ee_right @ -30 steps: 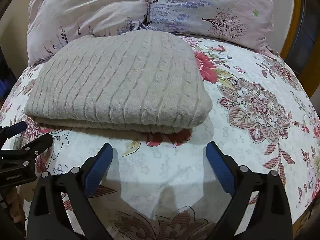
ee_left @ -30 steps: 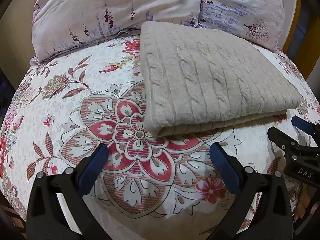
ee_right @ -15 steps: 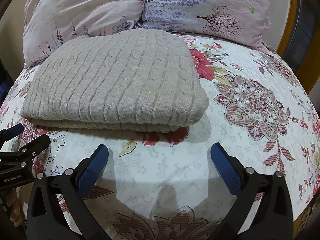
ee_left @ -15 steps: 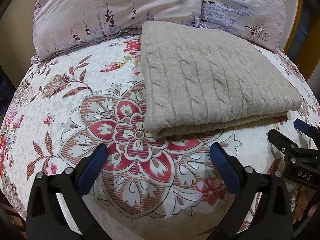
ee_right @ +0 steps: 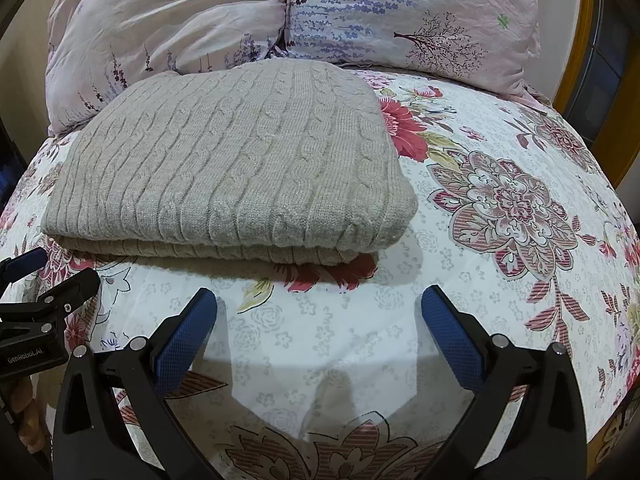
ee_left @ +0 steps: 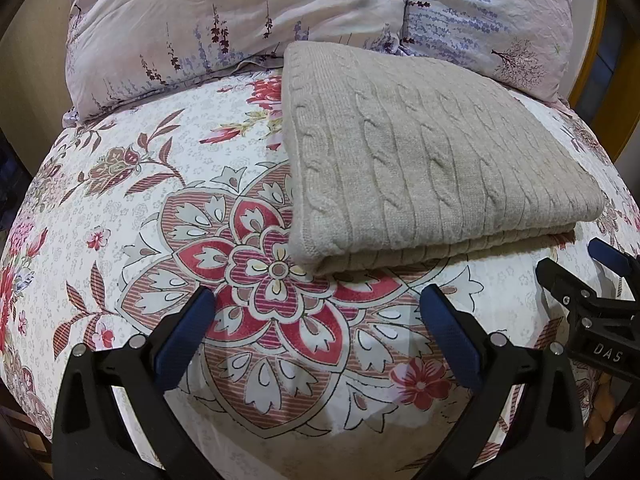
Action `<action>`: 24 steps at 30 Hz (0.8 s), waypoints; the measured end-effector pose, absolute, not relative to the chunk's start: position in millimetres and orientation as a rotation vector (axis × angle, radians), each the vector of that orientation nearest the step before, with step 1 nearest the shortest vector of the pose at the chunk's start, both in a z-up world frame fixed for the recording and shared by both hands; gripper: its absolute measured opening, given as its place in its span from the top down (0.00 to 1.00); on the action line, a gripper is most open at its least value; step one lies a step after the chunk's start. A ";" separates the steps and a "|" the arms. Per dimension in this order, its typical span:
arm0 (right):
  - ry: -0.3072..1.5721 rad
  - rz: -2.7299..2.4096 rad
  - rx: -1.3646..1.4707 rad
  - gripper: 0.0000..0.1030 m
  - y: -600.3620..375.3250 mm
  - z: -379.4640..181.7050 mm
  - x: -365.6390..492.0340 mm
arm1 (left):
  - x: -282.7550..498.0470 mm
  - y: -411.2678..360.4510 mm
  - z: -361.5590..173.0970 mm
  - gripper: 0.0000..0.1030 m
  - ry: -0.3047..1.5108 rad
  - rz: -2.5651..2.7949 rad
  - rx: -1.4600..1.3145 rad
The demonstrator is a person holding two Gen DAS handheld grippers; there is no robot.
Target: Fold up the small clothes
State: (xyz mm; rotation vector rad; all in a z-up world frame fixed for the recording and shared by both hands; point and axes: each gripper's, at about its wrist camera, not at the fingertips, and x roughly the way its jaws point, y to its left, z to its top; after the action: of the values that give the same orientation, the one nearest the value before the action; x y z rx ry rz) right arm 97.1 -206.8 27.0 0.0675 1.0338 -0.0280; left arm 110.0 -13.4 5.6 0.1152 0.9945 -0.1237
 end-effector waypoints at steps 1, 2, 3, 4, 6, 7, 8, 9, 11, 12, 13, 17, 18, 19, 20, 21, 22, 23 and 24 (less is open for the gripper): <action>1.034 -0.028 0.067 0.01 -206.8 27.0 97.1 | 110.2 -13.3 5.6 0.02 0.994 -0.124 0.115; 1.034 -0.028 0.067 0.01 -206.7 27.0 97.1 | 110.3 -13.3 5.7 0.02 0.994 -0.124 0.115; 1.034 -0.028 0.067 0.01 -206.7 27.0 97.2 | 110.2 -13.3 5.7 0.02 0.995 -0.124 0.115; 1.034 -0.028 0.068 0.01 -206.6 26.9 97.3 | 110.3 -13.4 5.7 0.02 0.995 -0.124 0.115; 1.034 -0.028 0.067 0.01 -206.8 27.0 97.2 | 110.2 -13.4 5.8 0.02 0.994 -0.124 0.115; 1.034 -0.028 0.067 0.01 -206.7 26.9 97.3 | 110.3 -13.4 5.8 0.02 0.995 -0.124 0.115; 1.034 -0.028 0.067 0.01 -206.8 26.9 97.2 | 110.3 -13.4 5.8 0.02 0.995 -0.124 0.115; 1.034 -0.027 0.067 0.01 -206.9 26.9 97.2 | 110.4 -13.4 5.9 0.02 0.995 -0.124 0.115; 1.034 -0.028 0.067 0.01 -206.8 26.9 97.2 | 110.4 -13.3 5.9 0.02 0.994 -0.124 0.115; 1.033 -0.027 0.067 0.01 -206.9 26.9 97.2 | 110.5 -13.3 5.9 0.02 0.994 -0.125 0.116; 1.033 -0.027 0.067 0.01 -206.8 26.9 97.3 | 110.8 -13.3 6.0 0.02 0.995 -0.125 0.116; 1.033 -0.026 0.066 0.01 -207.2 26.9 97.2 | 110.5 -13.4 5.9 0.02 0.995 -0.124 0.115; 1.033 -0.026 0.066 0.01 -207.2 26.9 97.2 | 110.6 -13.4 6.0 0.02 0.995 -0.125 0.115; 1.033 -0.026 0.067 0.01 -207.1 26.9 97.2 | 110.8 -13.4 6.0 0.02 0.995 -0.125 0.115; 1.033 -0.026 0.066 0.01 -207.2 26.9 97.2 | 111.0 -13.2 6.0 0.02 0.995 -0.125 0.116; 1.033 -0.026 0.066 0.01 -207.2 26.9 97.2 | 111.1 -13.2 6.0 0.02 0.995 -0.126 0.116; 1.033 -0.026 0.066 0.01 -207.2 26.9 97.2 | 111.2 -13.1 6.0 0.02 0.995 -0.126 0.116; 1.033 -0.026 0.066 0.01 -207.2 26.9 97.2 | 111.3 -13.1 6.1 0.02 0.995 -0.126 0.116; 1.033 -0.026 0.066 0.01 -207.2 27.0 97.2 | 111.5 -13.0 6.1 0.02 0.995 -0.127 0.117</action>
State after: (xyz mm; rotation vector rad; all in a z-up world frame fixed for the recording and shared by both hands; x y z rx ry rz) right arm 97.2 -207.2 27.0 0.0663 1.0333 -0.0256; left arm 111.5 -13.0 6.1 0.1172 0.9950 -0.1273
